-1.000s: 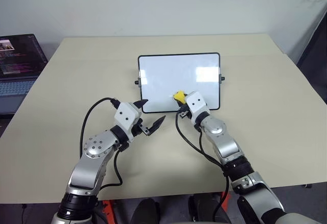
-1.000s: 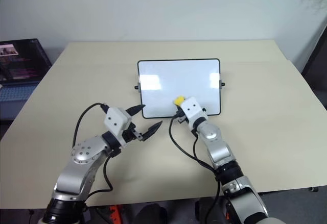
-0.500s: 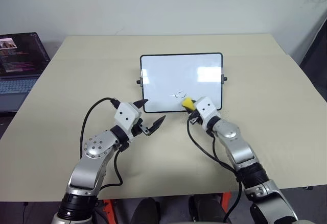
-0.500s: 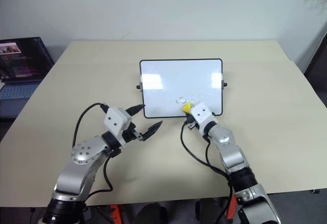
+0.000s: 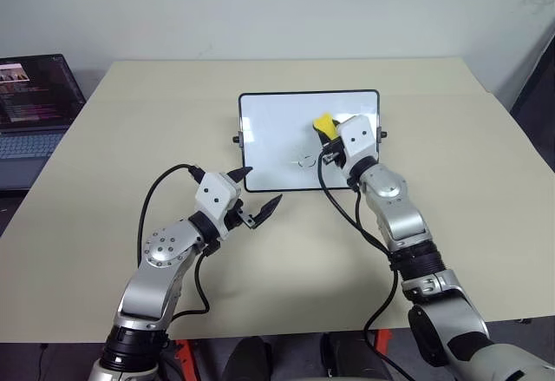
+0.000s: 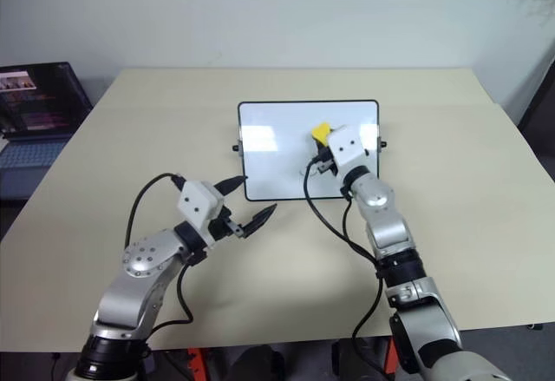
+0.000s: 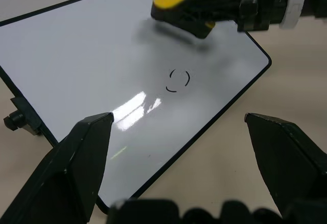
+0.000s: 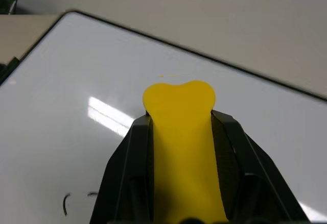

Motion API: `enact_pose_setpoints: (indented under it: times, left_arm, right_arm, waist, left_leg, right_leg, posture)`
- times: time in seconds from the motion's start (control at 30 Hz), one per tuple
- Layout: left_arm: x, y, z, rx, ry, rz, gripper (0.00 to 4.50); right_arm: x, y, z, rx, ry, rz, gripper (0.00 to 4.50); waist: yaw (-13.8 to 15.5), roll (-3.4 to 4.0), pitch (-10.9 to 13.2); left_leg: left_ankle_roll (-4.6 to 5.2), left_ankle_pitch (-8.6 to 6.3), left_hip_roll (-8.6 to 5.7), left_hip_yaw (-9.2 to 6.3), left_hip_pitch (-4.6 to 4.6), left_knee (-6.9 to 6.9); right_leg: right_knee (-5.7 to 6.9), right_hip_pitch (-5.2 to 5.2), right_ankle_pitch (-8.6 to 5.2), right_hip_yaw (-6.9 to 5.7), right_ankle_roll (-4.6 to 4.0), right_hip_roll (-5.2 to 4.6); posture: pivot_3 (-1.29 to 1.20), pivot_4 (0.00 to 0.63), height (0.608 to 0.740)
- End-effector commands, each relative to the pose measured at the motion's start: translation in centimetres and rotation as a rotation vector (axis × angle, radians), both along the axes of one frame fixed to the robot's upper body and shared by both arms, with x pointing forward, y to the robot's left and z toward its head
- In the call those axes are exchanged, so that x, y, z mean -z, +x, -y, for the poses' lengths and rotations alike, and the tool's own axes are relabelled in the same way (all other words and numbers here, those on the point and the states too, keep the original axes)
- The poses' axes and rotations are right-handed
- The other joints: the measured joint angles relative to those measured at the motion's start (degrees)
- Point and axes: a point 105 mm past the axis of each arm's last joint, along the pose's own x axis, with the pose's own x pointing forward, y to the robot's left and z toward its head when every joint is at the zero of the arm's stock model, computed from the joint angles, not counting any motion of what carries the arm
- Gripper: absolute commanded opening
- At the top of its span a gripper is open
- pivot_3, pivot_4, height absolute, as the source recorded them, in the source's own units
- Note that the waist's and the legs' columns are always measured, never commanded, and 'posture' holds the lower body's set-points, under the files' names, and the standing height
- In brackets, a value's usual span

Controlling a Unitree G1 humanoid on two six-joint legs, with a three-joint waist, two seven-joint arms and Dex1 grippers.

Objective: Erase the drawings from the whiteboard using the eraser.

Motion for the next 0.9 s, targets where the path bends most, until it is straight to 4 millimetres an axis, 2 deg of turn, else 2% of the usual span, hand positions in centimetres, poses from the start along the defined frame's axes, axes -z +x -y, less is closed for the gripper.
enact_pose_setpoints:
  times: [0.03, 0.13, 0.3, 0.37, 0.5, 0.73, 0.9]
  left_arm:
    - [-1.2, -0.3, 0.3, 0.01, -0.008, 0.048, 4.5]
    - [-1.1, -0.4, 0.2, 0.008, -0.007, 0.046, 4.5]
    - [-1.0, -0.5, 0.0, -0.001, -0.005, 0.042, 4.5]
    - [-1.0, -0.6, 0.1, -0.001, -0.006, 0.04, 4.5]
    - [-0.9, -0.7, 0.1, 0.001, -0.006, 0.038, 4.5]
    - [-0.9, -0.8, 0.3, 0.01, -0.004, 0.034, 4.5]
    - [-0.8, -0.9, 0.1, 0.008, 0.0, 0.031, 4.5]
  right_arm:
    - [0.1, 0.1, -1.0, -0.014, -0.01, 0.04, 1.24]
    - [1.9, 0.2, -1.1, -0.014, -0.038, 0.009, 1.24]
    - [3.1, -0.4, -1.6, -0.028, -0.031, -0.007, 1.24]
    - [3.4, -1.1, -2.5, -0.056, -0.019, -0.014, 1.24]
    - [3.9, -2.2, -3.9, -0.099, -0.003, -0.029, 1.24]
    - [4.0, -4.7, -8.1, -0.242, 0.017, -0.05, 1.24]
    - [3.8, -5.5, -8.6, -0.301, 0.017, -0.045, 1.24]
  waist:
    - [-0.14, 0.0, 0.0]
    - [-0.55, -0.01, -0.01]
    - [-0.97, -0.01, -0.02]
    - [-1.0, -0.02, -0.04]
    - [-1.23, -0.02, -0.04]
    - [-1.29, -0.02, -0.03]
    - [-1.06, -0.01, -0.02]
  left_leg:
    - [0.0, 0.0, 0.0, 0.01, 0.0, 0.0]
    - [0.0, 0.0, 0.01, 0.03, 0.05, 0.02]
    - [0.0, 0.01, 0.01, 0.02, 0.09, 0.04]
    - [0.0, 0.01, 0.01, 0.02, 0.09, 0.04]
    - [0.0, 0.0, 0.03, 0.01, 0.09, 0.03]
    - [0.0, 0.01, 0.04, -0.02, 0.08, 0.02]
    - [-0.01, 0.0, 0.03, -0.02, 0.01, 0.01]
  right_leg:
    - [0.01, -0.01, 0.0, 0.01, 0.0, 0.0]
    - [0.04, 0.02, 0.0, 0.02, 0.0, 0.0]
    - [0.11, 0.05, 0.0, 0.02, 0.0, 0.0]
    - [0.11, 0.05, 0.0, 0.01, 0.0, 0.0]
    - [0.1, 0.05, 0.0, 0.02, 0.0, 0.0]
    - [0.09, 0.04, 0.0, -0.01, 0.0, 0.01]
    - [0.02, 0.01, 0.0, -0.01, 0.0, 0.0]
  posture:
    - [0.0, 0.15, 0.74]
    - [0.0, 0.15, 0.74]
    - [0.0, 0.15, 0.74]
    - [0.0, 0.15, 0.74]
    - [0.0, 0.15, 0.74]
    - [0.0, 0.15, 0.74]
    - [0.0, 0.15, 0.74]
